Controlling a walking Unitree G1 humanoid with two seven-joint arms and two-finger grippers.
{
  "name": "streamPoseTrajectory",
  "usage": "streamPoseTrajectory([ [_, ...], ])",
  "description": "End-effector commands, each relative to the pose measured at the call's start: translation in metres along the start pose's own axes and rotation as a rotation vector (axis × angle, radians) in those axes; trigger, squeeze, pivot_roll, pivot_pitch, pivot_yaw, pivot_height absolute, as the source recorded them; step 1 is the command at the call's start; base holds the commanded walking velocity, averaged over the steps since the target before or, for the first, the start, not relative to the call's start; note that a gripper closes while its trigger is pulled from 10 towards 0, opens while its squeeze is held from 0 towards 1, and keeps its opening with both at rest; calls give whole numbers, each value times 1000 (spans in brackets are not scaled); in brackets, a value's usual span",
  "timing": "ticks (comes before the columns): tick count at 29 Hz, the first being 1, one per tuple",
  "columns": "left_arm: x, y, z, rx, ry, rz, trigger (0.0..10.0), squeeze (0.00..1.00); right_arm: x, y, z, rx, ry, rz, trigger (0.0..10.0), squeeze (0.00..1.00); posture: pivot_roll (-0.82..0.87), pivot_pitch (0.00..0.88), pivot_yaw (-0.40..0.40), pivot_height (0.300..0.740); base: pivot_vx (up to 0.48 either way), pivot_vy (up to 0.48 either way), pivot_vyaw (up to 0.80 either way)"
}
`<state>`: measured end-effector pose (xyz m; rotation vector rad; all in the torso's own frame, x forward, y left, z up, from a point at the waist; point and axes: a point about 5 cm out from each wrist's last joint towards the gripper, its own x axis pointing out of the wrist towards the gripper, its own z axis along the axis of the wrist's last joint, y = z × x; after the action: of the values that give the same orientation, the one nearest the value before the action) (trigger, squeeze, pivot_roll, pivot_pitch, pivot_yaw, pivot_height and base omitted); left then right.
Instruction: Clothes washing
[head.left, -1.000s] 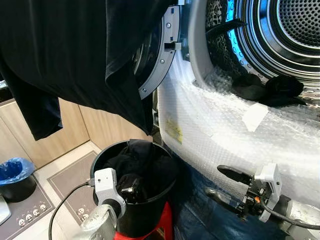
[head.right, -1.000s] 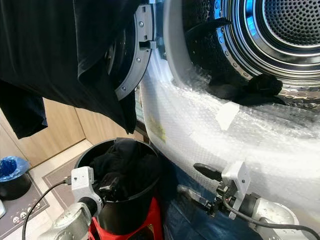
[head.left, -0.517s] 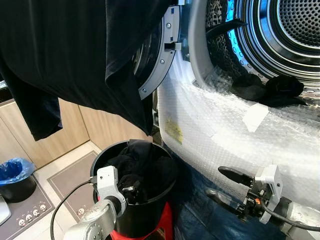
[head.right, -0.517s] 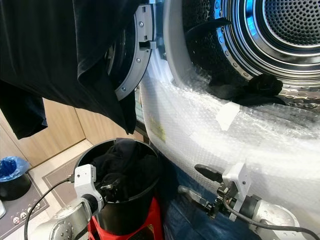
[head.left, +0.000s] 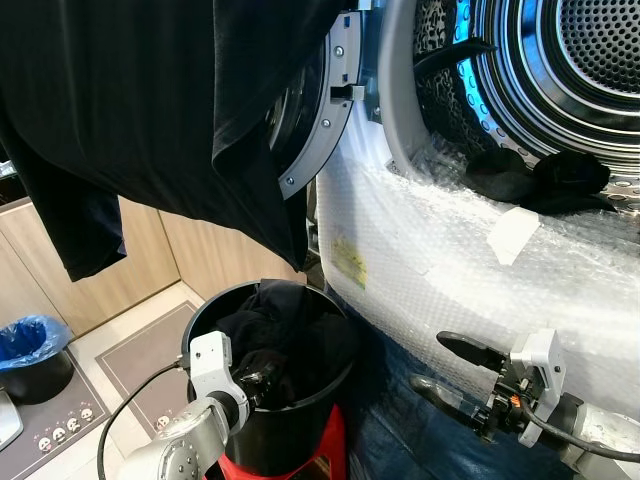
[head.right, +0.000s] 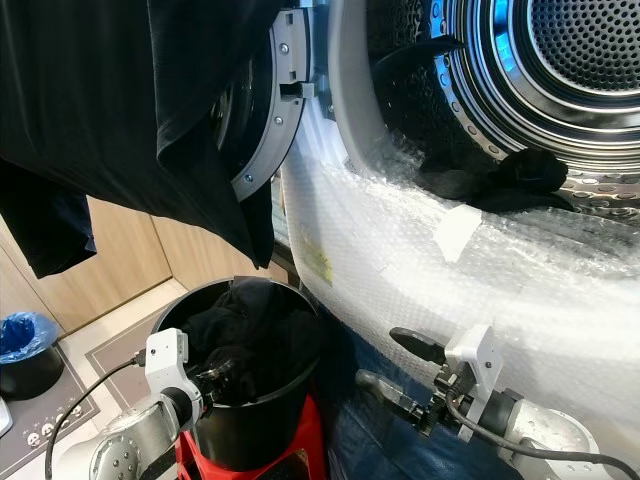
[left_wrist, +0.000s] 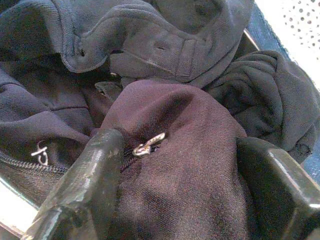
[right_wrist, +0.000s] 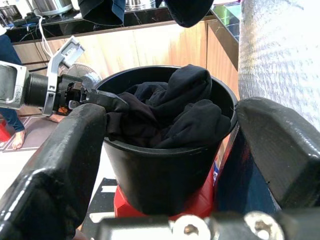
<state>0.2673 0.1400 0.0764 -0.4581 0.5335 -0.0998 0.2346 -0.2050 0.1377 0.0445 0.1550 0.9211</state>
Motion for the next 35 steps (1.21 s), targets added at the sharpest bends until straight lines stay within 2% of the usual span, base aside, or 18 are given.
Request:
streamPoseTrajectory([
  [1,1,-1,-9,-14,51,-7,0,0,1,1,8,-25,-29,8,10000,0,-48,0,6,740,0,0,0],
  [8,0,0,-12,-10,65,-8,0,0,1,5,2,-9,-22,11,10000,0,-47,0,12,740,0,0,0],
  [28,0,1,-9,-5,61,-5,0,0,3,5,3,-4,-32,1,10000,0,-39,0,11,740,0,0,0],
  [35,-1,2,-7,16,19,43,0,0,4,5,4,-3,-39,-1,10000,0,-38,0,11,740,0,0,0],
])
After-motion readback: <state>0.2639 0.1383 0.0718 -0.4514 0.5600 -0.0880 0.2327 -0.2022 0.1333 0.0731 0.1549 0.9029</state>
